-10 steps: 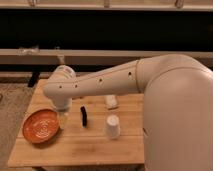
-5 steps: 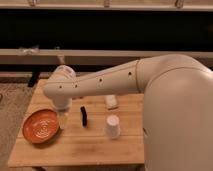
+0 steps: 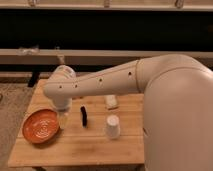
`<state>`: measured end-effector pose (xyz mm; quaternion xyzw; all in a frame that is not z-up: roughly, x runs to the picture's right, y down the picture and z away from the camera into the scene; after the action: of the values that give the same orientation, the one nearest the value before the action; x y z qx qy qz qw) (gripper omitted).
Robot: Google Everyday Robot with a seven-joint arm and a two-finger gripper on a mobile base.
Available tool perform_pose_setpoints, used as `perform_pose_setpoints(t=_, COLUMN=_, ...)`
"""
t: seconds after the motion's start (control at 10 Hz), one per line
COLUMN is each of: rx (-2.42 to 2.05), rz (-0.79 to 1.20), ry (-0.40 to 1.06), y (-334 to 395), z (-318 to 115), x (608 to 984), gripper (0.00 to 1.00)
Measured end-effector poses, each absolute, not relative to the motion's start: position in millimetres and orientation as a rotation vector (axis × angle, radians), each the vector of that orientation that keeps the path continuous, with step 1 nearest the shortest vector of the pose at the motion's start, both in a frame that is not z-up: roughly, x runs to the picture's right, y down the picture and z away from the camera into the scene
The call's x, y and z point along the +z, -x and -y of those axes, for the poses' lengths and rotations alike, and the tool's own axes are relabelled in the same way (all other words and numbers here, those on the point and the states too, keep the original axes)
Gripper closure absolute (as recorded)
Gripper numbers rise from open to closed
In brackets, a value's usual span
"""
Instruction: Place the ceramic cup over the eraser
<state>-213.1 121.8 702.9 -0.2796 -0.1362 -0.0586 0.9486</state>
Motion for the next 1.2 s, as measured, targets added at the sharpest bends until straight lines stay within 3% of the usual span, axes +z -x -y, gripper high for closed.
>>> perform_pose_setpoints(t=0.6, rx=-0.138, rz=0.259, ry=0.581, y=194.1, z=-130.5, x=687.6, gripper=0.20)
perform_pose_setpoints(t=1.2, rx=0.034, rz=0.125, ry=0.608, y=59.5, z=-161.9, x=655.8, gripper=0.20)
